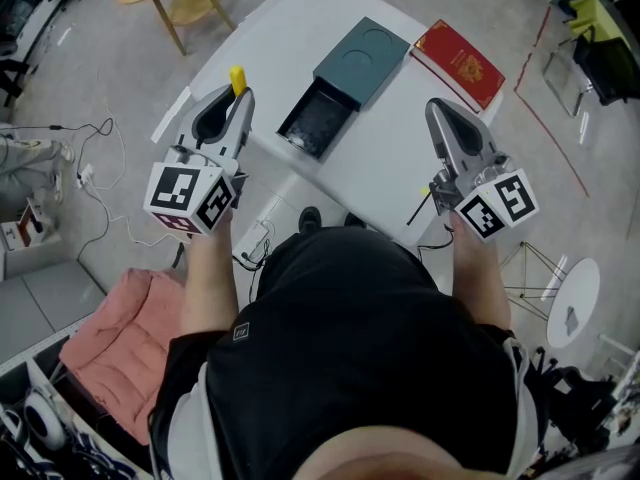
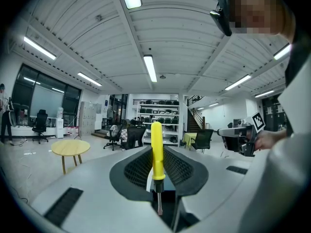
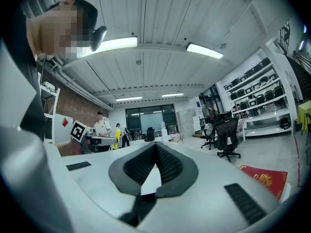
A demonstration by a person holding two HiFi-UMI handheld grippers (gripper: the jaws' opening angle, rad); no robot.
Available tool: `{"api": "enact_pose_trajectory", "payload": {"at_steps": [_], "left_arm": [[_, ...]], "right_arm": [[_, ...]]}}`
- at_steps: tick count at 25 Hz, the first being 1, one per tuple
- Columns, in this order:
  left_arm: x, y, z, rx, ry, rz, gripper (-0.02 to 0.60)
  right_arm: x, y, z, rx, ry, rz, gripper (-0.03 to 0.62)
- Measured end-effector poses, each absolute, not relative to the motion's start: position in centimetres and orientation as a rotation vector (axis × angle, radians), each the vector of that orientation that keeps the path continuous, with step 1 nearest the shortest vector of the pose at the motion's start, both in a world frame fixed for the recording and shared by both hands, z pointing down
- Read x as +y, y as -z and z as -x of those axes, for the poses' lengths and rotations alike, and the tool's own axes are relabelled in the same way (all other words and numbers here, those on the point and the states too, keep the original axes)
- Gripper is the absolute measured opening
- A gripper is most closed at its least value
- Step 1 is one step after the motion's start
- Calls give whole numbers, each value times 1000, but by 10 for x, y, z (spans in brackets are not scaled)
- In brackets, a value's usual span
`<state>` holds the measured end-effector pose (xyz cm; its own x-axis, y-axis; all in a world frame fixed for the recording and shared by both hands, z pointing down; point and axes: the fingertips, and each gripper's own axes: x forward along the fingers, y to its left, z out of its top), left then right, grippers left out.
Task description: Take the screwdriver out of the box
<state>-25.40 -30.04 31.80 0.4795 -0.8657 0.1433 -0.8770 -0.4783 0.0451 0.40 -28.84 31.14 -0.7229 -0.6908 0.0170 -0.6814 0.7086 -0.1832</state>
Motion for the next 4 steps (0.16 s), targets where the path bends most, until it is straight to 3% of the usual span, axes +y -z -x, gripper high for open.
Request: {"api": "enact_pose_trajectory", "payload": {"at_steps": [4], "left_arm": [[-301, -319, 251, -1534, -153, -2607, 77]], "right_arm": [[-289, -314, -3, 2855, 283, 1141, 29]]}}
